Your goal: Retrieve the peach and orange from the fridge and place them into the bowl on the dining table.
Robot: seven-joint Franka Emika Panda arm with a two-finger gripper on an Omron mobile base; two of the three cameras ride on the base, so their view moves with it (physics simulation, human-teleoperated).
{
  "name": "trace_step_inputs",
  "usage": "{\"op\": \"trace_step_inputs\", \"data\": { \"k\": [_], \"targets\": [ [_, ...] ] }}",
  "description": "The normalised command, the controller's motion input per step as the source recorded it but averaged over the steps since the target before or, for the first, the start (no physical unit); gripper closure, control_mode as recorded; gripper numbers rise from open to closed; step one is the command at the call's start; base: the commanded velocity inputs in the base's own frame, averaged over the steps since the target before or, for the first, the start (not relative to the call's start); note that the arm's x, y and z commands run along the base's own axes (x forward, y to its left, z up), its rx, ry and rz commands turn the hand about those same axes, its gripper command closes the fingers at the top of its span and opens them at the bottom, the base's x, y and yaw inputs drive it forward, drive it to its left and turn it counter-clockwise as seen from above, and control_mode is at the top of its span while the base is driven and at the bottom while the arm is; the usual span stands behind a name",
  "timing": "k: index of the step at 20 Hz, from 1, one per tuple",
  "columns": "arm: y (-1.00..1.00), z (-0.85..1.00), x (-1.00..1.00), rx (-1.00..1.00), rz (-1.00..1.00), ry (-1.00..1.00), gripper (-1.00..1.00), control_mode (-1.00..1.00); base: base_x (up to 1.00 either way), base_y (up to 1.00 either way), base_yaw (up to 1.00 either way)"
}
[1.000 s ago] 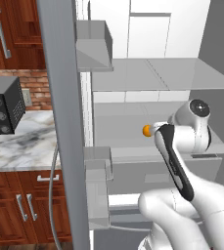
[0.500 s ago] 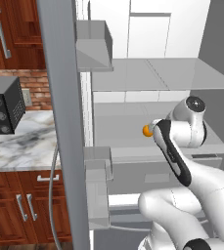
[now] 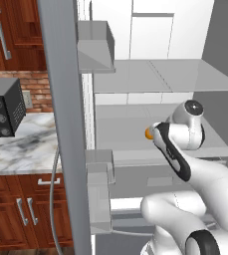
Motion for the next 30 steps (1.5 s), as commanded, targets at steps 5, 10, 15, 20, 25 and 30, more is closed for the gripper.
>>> {"op": "trace_step_inputs", "data": {
  "k": [5, 10, 15, 20, 25, 30],
  "targets": [
    [0.00, -0.20, 0.27, 0.00, 0.00, 0.00, -1.00, -1.00, 0.00, 0.00, 0.00],
    [0.00, -0.17, 0.25, 0.00, 0.00, 0.00, -1.00, -1.00, 0.00, 0.00, 0.00],
    [0.00, -0.17, 0.24, 0.00, 0.00, 0.00, -1.00, -1.00, 0.00, 0.00, 0.00],
    [0.00, -0.18, 0.26, 0.00, 0.00, 0.00, -1.00, -1.00, 0.00, 0.00, 0.00],
    [0.00, -0.15, 0.27, 0.00, 0.00, 0.00, -1.00, -1.00, 0.00, 0.00, 0.00],
    [0.00, -0.11, 0.29, 0.00, 0.00, 0.00, -1.00, -1.00, 0.00, 0.00, 0.00]
  ]
}}
